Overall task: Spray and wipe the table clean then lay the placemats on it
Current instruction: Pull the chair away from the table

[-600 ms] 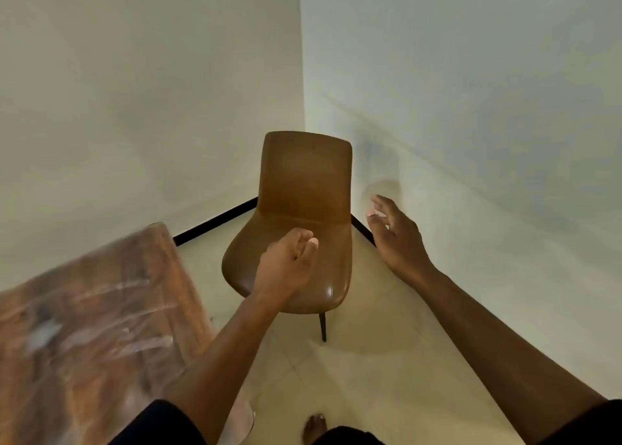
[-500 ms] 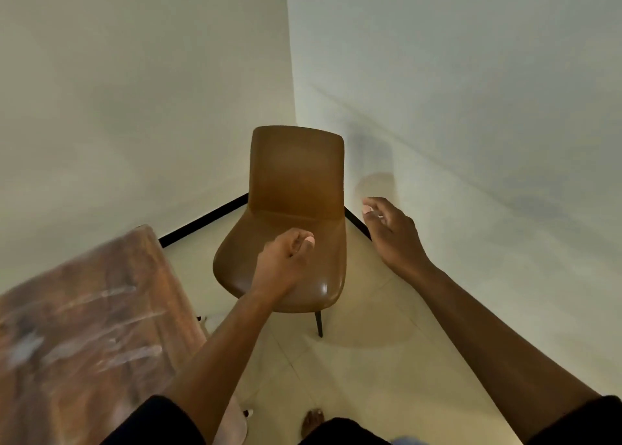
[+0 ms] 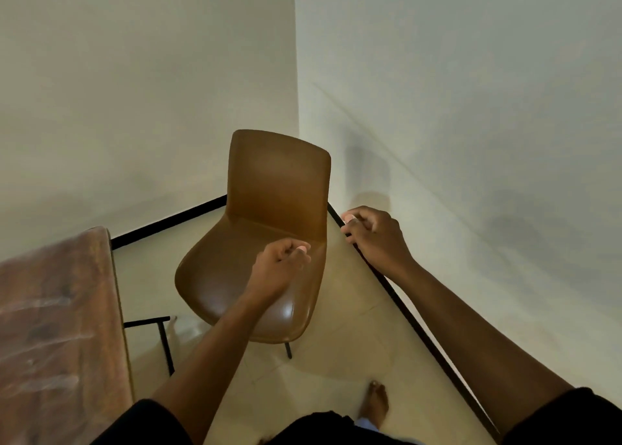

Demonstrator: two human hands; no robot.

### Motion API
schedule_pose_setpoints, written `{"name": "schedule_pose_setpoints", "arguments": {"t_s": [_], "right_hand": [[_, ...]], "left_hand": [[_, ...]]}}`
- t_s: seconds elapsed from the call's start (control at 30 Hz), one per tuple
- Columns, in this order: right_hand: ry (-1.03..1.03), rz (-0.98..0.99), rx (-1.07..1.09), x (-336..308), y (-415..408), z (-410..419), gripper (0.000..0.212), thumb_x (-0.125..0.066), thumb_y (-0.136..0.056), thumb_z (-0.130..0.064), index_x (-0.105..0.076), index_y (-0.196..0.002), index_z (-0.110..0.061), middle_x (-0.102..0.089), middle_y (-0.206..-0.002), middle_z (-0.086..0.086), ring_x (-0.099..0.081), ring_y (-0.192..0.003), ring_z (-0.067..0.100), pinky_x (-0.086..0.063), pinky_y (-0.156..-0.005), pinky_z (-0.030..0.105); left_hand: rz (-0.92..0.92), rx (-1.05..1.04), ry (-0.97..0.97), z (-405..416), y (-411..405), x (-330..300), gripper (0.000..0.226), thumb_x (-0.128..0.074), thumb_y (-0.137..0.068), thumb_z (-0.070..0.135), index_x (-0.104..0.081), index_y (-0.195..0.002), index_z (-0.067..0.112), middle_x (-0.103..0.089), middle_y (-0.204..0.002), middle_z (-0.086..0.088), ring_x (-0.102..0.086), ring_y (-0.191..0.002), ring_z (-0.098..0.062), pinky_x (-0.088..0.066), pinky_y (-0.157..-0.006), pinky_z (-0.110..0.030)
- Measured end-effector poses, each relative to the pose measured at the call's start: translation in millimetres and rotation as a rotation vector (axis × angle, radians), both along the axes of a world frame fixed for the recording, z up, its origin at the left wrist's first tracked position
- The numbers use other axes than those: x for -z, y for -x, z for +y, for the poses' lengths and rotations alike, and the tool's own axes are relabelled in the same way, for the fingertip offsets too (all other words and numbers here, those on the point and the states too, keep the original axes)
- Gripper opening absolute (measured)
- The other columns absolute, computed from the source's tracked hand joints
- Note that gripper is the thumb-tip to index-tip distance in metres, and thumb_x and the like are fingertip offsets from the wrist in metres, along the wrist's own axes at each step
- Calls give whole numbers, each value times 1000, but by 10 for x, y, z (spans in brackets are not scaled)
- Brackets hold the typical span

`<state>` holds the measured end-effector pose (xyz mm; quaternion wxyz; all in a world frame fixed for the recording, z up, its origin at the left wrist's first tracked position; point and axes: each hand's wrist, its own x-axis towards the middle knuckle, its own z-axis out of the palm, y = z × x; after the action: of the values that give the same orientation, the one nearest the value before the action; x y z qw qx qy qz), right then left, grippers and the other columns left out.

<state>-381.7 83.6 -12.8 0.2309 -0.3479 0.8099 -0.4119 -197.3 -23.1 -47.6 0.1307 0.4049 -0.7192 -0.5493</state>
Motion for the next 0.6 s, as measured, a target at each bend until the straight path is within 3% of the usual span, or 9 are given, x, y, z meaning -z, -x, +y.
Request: {"name": "schedule_pose_setpoints", "arguments": {"t_s": [0.1, 0.2, 0.37, 0.6], "right_hand": [[-20, 20, -83, 1, 464, -79, 24, -55, -103, -30, -72, -118, -21, -76, -108, -3, -73, -96, 13, -61, -89, 40], [-36, 47, -179, 19, 843, -207, 24, -55, -103, -28, -73, -117, -20, -76, -105, -3, -73, -94, 13, -61, -88, 38], [-88, 132, -375, 59, 1268, -699, 25, -55, -103, -30, -72, -119, -21, -76, -106, -4, -73, -95, 13, -59, -85, 29], [-128, 227, -579, 189, 1597, -1788, 26, -54, -106, -29, -69, -126, -22, -73, -117, -3, -66, -102, 10, -43, -72, 11]], "left_hand": [[30, -107, -91, 56, 408, 57, 24, -53, -111, 27, -75, -117, 21, -81, -105, 1, -75, -104, -16, -62, -96, -41], [96, -261, -290, 101, 747, 116, 26, -51, -112, 21, -74, -120, 13, -81, -109, -11, -76, -106, -27, -62, -85, -29], [59, -500, -583, 31, 1098, 328, 29, -51, -111, 25, -69, -129, 9, -79, -113, -12, -75, -106, -27, -58, -96, -41], [112, -630, -699, -658, 1537, 557, 28, -54, -109, 25, -70, -126, 10, -80, -113, -10, -75, -107, -27, -57, -100, -44]]}}
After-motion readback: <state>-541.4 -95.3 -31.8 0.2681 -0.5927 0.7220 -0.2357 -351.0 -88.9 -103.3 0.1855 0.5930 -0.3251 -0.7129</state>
